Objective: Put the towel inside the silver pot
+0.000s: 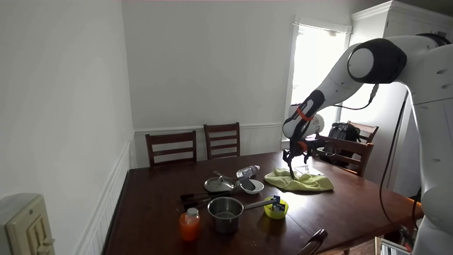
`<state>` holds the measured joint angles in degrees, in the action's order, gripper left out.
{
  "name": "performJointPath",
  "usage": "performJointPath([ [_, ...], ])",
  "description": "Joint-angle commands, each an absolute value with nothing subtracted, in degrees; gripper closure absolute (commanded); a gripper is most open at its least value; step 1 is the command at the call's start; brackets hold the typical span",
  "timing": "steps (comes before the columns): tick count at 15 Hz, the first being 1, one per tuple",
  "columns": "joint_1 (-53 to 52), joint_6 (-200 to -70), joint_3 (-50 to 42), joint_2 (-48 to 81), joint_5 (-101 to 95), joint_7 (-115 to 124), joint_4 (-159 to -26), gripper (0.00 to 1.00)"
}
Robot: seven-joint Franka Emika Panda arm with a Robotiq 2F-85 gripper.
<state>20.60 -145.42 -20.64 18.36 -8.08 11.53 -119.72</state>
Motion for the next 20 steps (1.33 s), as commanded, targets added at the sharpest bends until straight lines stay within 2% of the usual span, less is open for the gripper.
performJointPath([
  [1, 19.89, -145.25, -21.34, 18.74, -7.59, 11.30, -119.26, 0.00],
  [9, 29.75, -136.18, -17.47, 35.07, 15.61, 11.27, -100.40, 0.00],
  [13, 33.99, -133.01, -17.90, 45.00, 17.82, 13.31, -88.78, 0.00],
  [19, 35.85, -136.65, -19.07, 55.93, 18.79, 26.01, -75.79, 0.00],
  [20, 36.00, -136.97, -18.05, 51.33, 17.76, 21.00, -81.92, 0.00],
])
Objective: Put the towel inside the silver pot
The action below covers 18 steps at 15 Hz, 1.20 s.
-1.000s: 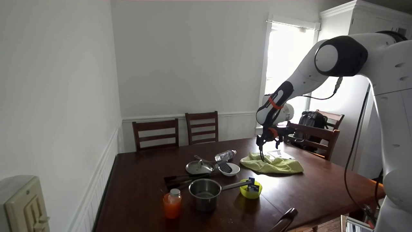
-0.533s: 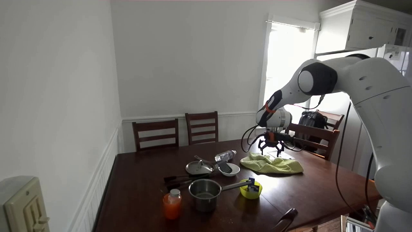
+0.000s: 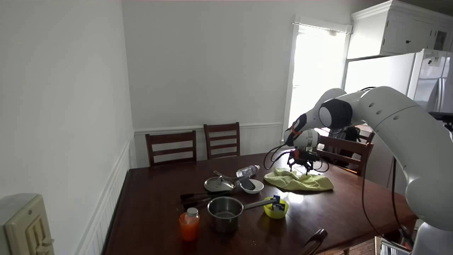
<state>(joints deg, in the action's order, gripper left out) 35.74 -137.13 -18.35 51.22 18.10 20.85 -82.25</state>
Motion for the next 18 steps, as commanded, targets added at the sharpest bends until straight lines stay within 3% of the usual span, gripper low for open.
performJointPath([
  [1, 35.94, -136.94, -18.23, 52.82, 17.80, 23.13, -80.10, 0.00],
  [11, 35.17, -137.71, -18.40, 60.32, 18.48, 30.51, -75.38, 0.00],
  [12, 35.01, -137.71, -18.54, 60.83, 18.40, 31.01, -75.30, 0.09],
  [13, 34.89, -137.65, -18.62, 61.40, 18.36, 31.52, -75.03, 0.28],
  [18, 34.63, -137.64, -18.87, 61.36, 18.05, 31.92, -74.66, 0.63],
])
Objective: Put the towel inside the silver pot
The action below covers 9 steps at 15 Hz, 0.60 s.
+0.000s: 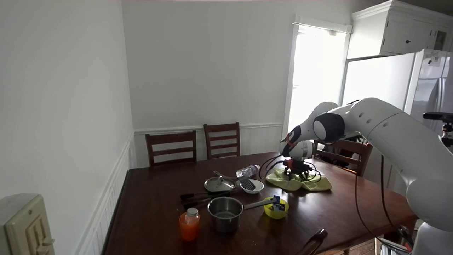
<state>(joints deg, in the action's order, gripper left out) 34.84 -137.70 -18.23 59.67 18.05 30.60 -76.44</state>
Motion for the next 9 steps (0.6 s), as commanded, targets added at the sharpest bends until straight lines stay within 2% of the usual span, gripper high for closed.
performJointPath([
  [1, 34.57, -137.75, -18.81, 60.74, 18.03, 31.62, -75.14, 0.69],
  [5, 33.61, -138.00, -19.14, 57.91, 17.04, 30.49, -77.99, 0.97],
  [7, 33.18, -138.03, -19.28, 57.18, 16.90, 29.97, -78.92, 0.99],
  [8, 33.02, -138.04, -19.31, 56.68, 16.88, 29.34, -79.45, 0.96],
  [9, 32.77, -138.35, -19.48, 56.35, 16.83, 28.95, -79.94, 0.97],
])
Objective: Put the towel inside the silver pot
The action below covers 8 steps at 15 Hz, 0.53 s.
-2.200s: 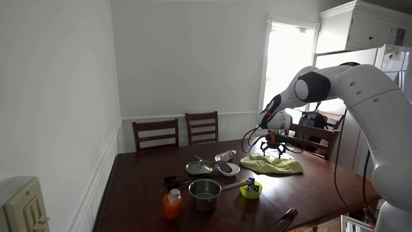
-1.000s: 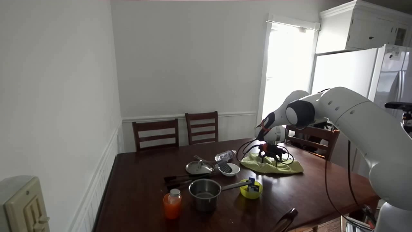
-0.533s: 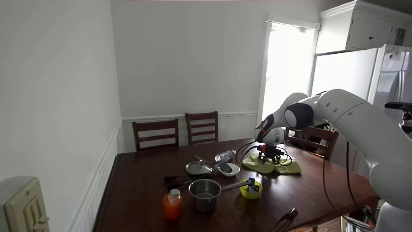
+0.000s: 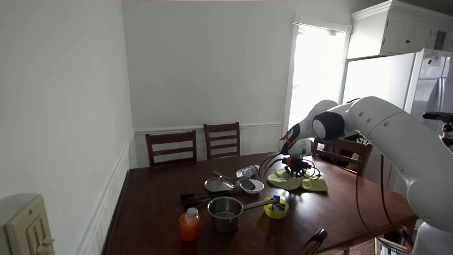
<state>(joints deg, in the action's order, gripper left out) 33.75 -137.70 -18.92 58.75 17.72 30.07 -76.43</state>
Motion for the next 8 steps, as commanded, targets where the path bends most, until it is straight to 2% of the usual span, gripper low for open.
performJointPath([
  [1, 32.71, -138.37, -19.37, 55.66, 16.94, 28.15, -80.58, 1.00],
  [8, 35.98, -142.30, -13.64, 36.80, 19.71, 4.77, -96.00, 0.97],
])
